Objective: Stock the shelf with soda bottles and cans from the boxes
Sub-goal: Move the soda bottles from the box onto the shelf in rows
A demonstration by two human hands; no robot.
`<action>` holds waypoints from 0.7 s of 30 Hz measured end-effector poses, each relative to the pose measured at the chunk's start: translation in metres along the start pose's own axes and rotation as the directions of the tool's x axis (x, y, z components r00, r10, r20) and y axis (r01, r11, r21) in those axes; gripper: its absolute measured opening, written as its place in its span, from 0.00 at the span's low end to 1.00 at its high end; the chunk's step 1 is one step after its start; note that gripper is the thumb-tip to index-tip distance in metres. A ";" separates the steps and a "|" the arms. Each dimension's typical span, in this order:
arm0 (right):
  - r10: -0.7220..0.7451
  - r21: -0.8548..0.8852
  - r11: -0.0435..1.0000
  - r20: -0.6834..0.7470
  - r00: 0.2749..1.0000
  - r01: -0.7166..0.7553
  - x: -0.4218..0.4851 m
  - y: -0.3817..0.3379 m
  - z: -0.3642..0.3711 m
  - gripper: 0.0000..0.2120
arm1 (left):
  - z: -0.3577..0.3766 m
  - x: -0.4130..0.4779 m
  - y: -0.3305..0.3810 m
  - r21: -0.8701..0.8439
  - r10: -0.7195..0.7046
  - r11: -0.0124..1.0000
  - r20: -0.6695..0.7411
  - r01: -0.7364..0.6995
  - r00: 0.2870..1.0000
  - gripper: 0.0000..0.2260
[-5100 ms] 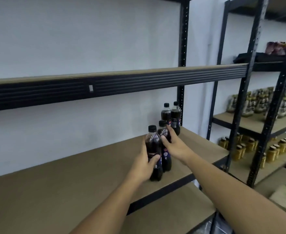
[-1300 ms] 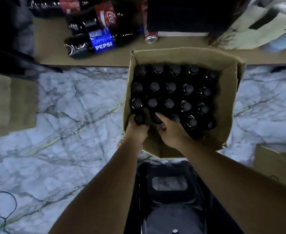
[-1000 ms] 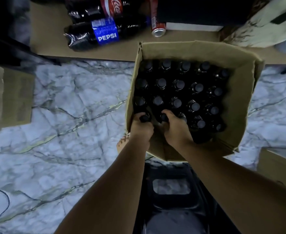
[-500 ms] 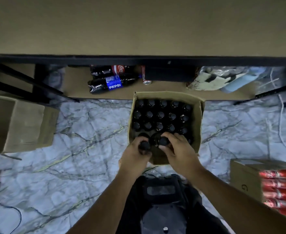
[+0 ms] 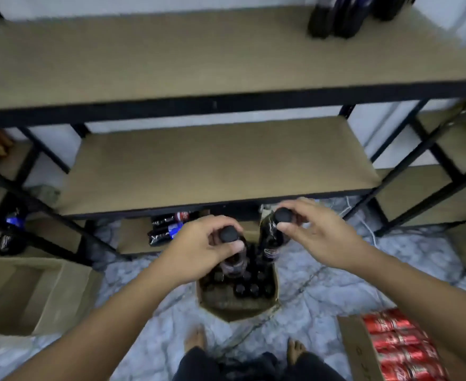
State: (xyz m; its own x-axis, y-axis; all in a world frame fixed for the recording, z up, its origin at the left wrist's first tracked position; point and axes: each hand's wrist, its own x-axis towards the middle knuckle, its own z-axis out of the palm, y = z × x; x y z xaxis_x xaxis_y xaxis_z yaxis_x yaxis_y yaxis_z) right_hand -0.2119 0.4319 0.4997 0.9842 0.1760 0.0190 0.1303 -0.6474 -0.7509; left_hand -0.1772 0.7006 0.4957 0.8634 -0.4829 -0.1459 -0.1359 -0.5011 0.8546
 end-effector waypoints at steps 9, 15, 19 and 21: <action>-0.026 -0.070 0.998 -0.378 0.925 -0.001 -0.009 -0.088 -0.113 0.08 | -0.066 0.035 0.148 0.190 0.394 0.903 -0.009 -0.385 0.919 0.07; -0.017 -0.121 0.991 -0.555 0.832 -0.060 0.015 -0.122 -0.161 0.10 | -0.094 0.091 0.216 0.194 0.548 0.818 0.029 -0.542 0.836 0.05; 0.000 -0.129 0.986 -0.648 0.762 -0.110 0.035 -0.140 -0.200 0.09 | -0.105 0.133 0.258 0.181 0.613 0.772 0.044 -0.610 0.789 0.04; 0.018 -0.124 0.982 -0.692 0.721 -0.143 0.046 -0.145 -0.218 0.10 | -0.108 0.154 0.276 0.194 0.636 0.751 0.043 -0.631 0.770 0.04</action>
State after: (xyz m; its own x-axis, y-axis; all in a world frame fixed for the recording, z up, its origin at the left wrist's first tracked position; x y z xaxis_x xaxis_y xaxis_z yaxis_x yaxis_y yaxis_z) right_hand -0.1595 0.3728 0.7534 0.7951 -0.3979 0.4576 0.0024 -0.7525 -0.6586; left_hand -0.0293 0.5655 0.7631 0.5578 -0.7215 0.4102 -0.7412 -0.2107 0.6374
